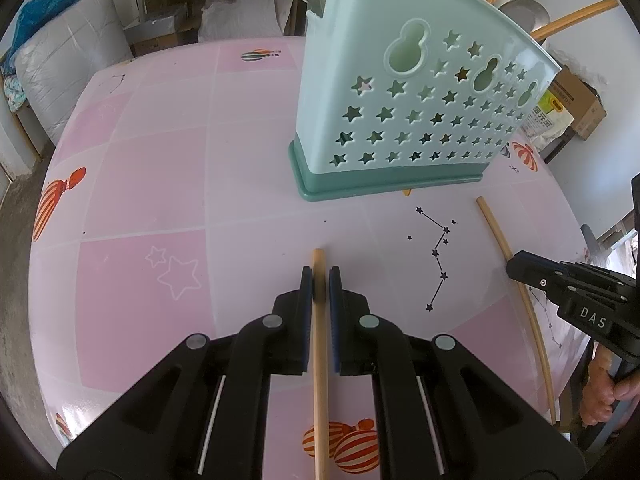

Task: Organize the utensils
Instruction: 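Lift both held chopsticks up toward the mint holder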

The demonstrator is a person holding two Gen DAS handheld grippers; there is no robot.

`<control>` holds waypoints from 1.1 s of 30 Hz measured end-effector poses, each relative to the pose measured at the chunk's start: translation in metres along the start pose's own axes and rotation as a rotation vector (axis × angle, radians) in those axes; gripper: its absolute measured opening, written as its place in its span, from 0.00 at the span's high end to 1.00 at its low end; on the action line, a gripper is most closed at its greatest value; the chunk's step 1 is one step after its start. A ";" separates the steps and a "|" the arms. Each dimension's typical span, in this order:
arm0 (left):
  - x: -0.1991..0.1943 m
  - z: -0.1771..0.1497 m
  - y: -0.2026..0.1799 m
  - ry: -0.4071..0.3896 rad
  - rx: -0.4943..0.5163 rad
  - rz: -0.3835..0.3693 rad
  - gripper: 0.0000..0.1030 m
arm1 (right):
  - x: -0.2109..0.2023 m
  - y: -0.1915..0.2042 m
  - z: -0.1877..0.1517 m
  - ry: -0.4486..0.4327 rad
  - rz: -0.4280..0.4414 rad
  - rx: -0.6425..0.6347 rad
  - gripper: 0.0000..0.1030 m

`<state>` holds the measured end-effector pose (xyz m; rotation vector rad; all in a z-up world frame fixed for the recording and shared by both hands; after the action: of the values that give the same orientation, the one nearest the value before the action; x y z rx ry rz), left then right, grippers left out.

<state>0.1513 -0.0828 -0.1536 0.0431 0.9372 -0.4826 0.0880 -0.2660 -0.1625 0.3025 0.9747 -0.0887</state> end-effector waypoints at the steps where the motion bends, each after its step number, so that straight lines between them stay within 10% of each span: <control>1: 0.000 0.000 0.000 0.000 0.000 0.000 0.94 | 0.000 0.000 0.000 0.000 -0.001 -0.001 0.92; 21: -0.001 0.002 0.000 -0.005 -0.024 -0.012 0.95 | -0.001 -0.007 0.002 -0.014 0.013 0.034 0.93; 33: -0.050 0.028 -0.017 -0.141 -0.111 -0.186 0.95 | -0.027 -0.018 0.019 -0.090 0.047 0.086 0.93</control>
<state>0.1408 -0.0854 -0.0953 -0.1779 0.8320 -0.5966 0.0841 -0.2902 -0.1338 0.3970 0.8750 -0.1012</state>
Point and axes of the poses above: each gripper's, at about its wrist camera, not at the fingertips, and x roughly the way its jaws point, y to its left, z to its top, the point moved 7 cm from there along x, roughly the way its jaws point, and after that the axes turned 6 degrees about -y, right-handed, at the moved point
